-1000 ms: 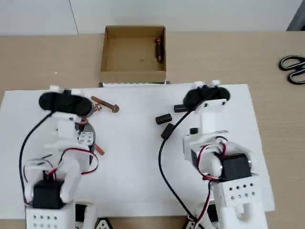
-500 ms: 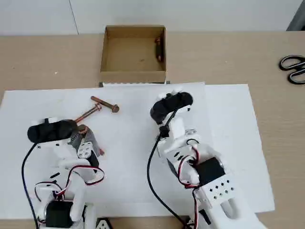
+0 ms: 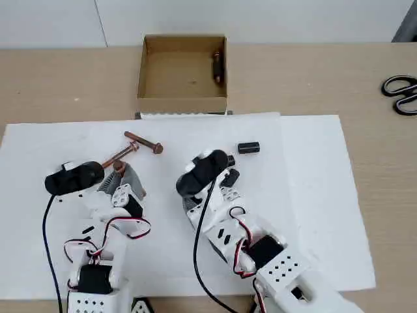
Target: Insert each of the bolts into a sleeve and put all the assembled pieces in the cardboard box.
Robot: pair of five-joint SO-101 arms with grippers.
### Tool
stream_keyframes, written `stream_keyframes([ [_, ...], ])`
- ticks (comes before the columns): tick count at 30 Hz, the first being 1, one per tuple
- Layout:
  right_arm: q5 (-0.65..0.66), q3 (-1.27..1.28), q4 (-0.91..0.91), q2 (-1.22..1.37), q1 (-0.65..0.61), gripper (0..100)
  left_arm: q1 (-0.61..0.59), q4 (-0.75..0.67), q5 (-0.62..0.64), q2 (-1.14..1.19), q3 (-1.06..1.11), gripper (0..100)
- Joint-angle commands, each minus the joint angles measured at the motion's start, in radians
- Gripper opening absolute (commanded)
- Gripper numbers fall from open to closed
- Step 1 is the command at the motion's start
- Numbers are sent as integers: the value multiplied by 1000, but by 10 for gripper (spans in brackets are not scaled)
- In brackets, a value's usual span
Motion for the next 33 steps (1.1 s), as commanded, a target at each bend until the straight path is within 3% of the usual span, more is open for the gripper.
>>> stream_keyframes([
  [1, 69, 44, -147, -19, -22, 2, 61, -60, 114, -14, -5, 5],
  [5, 149, 121, -268, -21, -22, 2, 152, -63, 204, -15, -18, 5],
  [10, 160, 178, -257, -136, -30, 2, 195, -63, 235, -15, -68, 5],
  [25, 163, 287, 363, -828, -58, 2, 196, -107, 233, -15, -157, 5],
  [29, 161, 287, 384, -819, -56, 2, 204, -95, 232, -15, -205, 5],
  [33, 161, 287, 349, -819, -54, 2, 301, 21, 230, -15, -286, 5],
])
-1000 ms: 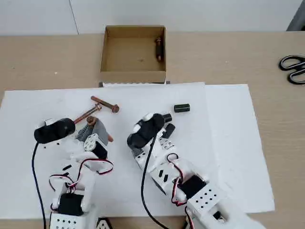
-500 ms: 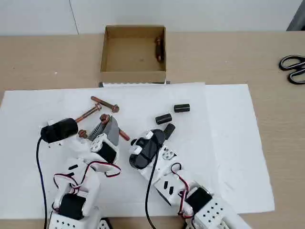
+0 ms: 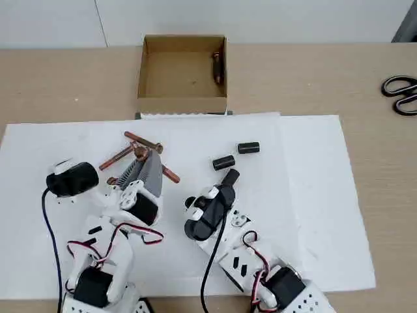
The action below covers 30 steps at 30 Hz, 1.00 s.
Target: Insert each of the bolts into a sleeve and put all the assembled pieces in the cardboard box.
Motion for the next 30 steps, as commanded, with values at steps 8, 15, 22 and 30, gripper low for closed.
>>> stream_keyframes([
  [8, 9, 11, -62, -24, -1, 2, 107, 143, -43, -15, -125, 5],
  [15, 80, 11, -91, -24, -4, 2, 109, 141, -51, -15, -108, 5],
  [22, 80, -3, -114, -25, -4, 2, 114, 143, -51, -15, -76, 5],
  [30, 80, -6, -117, -25, -4, 2, 114, 141, -52, -15, -35, 5],
])
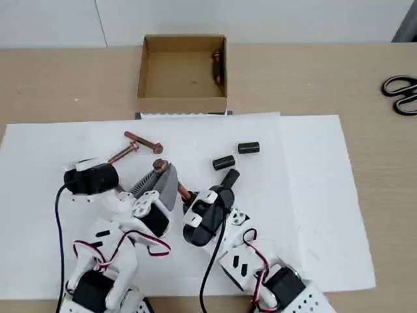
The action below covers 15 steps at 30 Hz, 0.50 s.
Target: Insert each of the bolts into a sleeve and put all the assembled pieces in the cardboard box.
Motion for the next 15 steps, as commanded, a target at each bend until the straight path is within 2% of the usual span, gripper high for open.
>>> stream_keyframes([
  [1, 9, -5, -27, -25, -4, 2, 6, -5, -9, -15, 7, 5],
  [4, 9, -5, -27, -25, -4, 2, 29, 0, -34, -15, 35, 5],
  [10, 9, -5, -27, -25, -4, 2, 167, 34, -91, -15, 56, 5],
  [15, 9, -5, -27, -25, -4, 2, 203, 95, -117, -15, 59, 5],
])
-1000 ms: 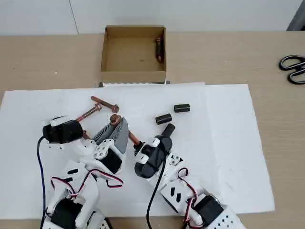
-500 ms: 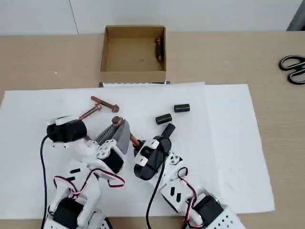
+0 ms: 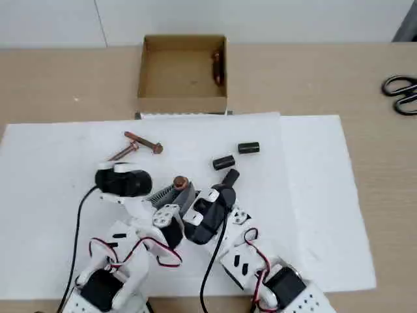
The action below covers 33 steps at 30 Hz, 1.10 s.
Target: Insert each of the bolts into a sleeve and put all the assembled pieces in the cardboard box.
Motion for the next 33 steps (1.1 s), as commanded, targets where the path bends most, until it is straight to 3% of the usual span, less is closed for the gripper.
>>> stream_keyframes([
  [1, 8, -3, -27, -25, -8, 2, 40, 38, -8, -12, -2, 5],
  [9, 8, -2, -27, -25, -8, 2, 89, 81, -29, -12, 77, 13],
  [17, 8, 5, -27, -25, -8, 2, 84, 84, -107, -12, 68, 305],
  [21, 8, 3, -25, -25, -7, 2, 44, 86, -146, -11, 19, 308],
  [27, 9, 5, -24, -25, -7, 2, -103, 110, -311, -11, -73, 308],
  [33, 9, 8, -22, -24, -5, 2, -127, 227, -324, -11, -189, 308],
])
